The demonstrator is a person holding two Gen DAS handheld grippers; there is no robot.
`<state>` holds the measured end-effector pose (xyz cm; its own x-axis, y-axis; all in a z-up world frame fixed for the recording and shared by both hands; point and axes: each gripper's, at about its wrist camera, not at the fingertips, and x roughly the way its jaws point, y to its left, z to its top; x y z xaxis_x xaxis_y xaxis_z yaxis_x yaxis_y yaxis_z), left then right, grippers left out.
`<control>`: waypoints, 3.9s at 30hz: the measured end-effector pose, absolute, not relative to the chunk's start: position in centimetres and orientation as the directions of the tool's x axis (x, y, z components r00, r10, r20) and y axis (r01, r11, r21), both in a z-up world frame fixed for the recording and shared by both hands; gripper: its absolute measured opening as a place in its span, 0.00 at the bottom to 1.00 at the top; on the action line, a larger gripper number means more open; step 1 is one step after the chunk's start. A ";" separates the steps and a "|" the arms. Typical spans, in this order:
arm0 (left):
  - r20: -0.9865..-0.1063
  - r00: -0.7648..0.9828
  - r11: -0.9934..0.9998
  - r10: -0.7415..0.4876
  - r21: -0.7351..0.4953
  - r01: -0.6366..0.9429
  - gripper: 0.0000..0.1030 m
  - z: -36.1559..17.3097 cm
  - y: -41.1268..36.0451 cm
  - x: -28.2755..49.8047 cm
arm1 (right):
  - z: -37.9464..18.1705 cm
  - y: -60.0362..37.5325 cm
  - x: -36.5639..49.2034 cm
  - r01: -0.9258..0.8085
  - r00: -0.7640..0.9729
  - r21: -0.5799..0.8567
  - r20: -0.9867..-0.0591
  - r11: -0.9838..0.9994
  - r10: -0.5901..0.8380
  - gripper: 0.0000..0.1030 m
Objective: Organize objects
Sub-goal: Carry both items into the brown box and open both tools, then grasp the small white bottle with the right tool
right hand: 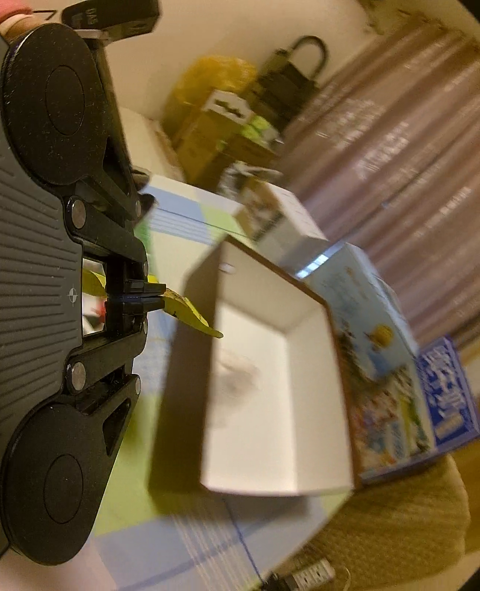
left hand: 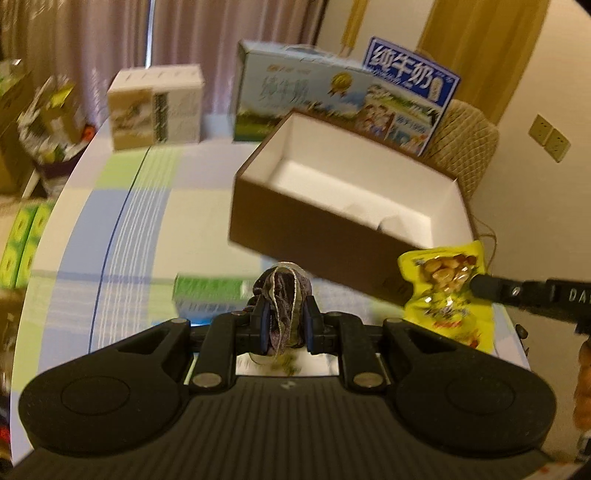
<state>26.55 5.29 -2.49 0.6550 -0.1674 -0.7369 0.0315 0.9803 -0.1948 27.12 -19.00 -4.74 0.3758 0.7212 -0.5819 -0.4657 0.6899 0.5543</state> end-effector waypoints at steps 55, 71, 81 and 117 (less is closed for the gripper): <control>-0.792 0.597 0.986 -0.127 -0.035 0.165 0.41 -5.5 -2.4 45.0 | -7.9 -15.7 39.8 -0.448 0.559 0.118 -0.736 0.886 0.381 0.56; -0.732 0.667 0.990 -0.139 -0.083 0.115 0.64 -1.7 2.1 37.2 | -4.6 -17.5 33.5 -0.473 0.577 0.237 -0.644 0.848 0.502 0.56; -0.747 0.662 0.994 -0.069 -0.106 -0.016 0.66 -2.9 7.4 29.9 | -6.3 -16.8 29.3 -0.541 0.465 0.287 -0.681 0.790 0.566 0.56; -0.852 0.519 0.974 -0.071 -0.172 -0.149 0.66 -11.7 7.7 24.4 | -18.2 -11.1 22.8 -0.575 0.182 0.280 -0.872 0.769 0.454 0.23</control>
<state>24.45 7.75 -11.69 0.5192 -0.0707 -0.8517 -0.1494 0.9737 -0.1720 22.75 -11.08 -18.19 0.1820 0.4536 -0.8724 -0.5753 0.7687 0.2797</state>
